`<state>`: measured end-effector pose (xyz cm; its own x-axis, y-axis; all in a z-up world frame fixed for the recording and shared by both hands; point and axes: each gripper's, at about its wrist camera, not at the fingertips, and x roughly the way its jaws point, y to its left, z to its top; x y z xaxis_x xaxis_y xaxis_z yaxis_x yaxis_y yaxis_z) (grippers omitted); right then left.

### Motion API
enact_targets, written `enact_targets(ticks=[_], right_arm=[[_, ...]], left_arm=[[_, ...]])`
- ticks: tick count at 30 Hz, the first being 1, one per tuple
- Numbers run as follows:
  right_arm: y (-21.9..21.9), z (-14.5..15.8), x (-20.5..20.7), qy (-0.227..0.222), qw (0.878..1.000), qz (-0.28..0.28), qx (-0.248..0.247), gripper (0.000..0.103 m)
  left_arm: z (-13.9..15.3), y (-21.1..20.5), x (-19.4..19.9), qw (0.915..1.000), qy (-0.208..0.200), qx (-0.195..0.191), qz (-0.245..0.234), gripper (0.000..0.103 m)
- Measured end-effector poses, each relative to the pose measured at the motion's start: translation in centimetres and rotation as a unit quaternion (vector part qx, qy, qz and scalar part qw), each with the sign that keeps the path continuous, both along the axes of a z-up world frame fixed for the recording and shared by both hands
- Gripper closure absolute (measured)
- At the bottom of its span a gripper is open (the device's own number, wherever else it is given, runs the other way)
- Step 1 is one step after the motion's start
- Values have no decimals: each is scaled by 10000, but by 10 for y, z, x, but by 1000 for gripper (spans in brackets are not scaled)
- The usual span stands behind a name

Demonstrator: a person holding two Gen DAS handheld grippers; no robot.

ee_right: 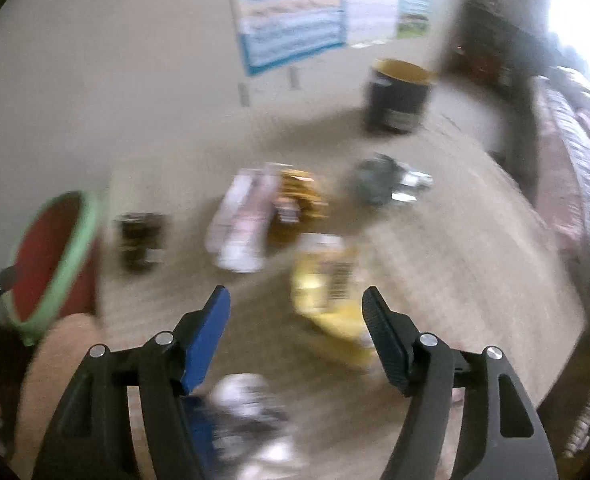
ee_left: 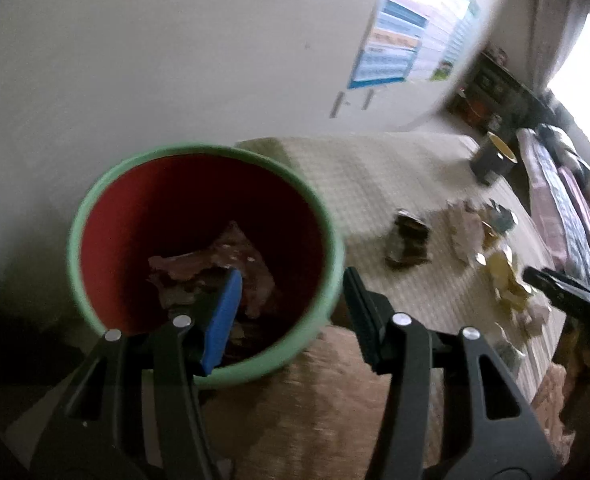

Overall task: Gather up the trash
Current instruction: 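Grasp the black box with the left gripper while the right gripper approaches the yellow wrapper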

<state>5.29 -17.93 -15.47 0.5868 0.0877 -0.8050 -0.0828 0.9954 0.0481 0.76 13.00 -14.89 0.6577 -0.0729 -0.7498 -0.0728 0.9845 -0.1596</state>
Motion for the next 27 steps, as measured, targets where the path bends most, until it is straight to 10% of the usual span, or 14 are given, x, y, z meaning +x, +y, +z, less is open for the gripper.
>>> enact_targets(ticks=[10,27], right_arm=[[-25,-51,26,655,9976,82,223,44],[-26,-4,-56,-167,9896,-27,1429,50]], left_arm=[[2,-47,3,9986,127,250,-456,50],[-48,-119,94,9948,581,317,-769,50]])
